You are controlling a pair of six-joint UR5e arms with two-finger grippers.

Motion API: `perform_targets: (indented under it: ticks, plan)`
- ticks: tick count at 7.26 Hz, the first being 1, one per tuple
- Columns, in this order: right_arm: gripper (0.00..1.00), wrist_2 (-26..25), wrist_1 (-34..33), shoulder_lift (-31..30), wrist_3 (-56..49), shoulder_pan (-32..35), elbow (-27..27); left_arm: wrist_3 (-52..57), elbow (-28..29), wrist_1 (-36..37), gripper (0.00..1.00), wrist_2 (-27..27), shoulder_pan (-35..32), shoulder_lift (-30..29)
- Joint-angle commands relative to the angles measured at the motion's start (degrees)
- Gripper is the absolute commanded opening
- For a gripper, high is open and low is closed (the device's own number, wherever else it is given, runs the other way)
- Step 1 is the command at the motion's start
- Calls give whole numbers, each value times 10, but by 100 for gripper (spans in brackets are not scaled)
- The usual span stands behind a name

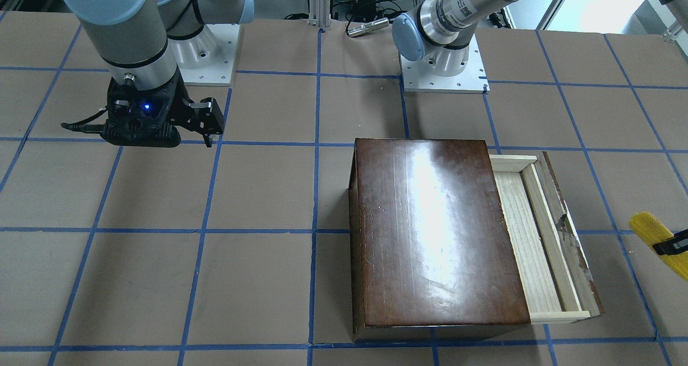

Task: Open drawer and put corn inside
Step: 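Lift the corn and carry it over the open drawer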

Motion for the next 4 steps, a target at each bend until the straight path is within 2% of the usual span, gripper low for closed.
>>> perform_targets:
  ticks: [1, 2, 4]
  plan:
    - [100, 0, -1, 0, 0, 0, 0, 5, 42, -112, 0, -12, -36, 47]
    - [100, 0, -1, 0, 0, 0, 0, 5, 57, -163, 0, -30, -48, 61]
    - [100, 0, -1, 0, 0, 0, 0, 6, 57, -189, 0, -31, -102, 83]
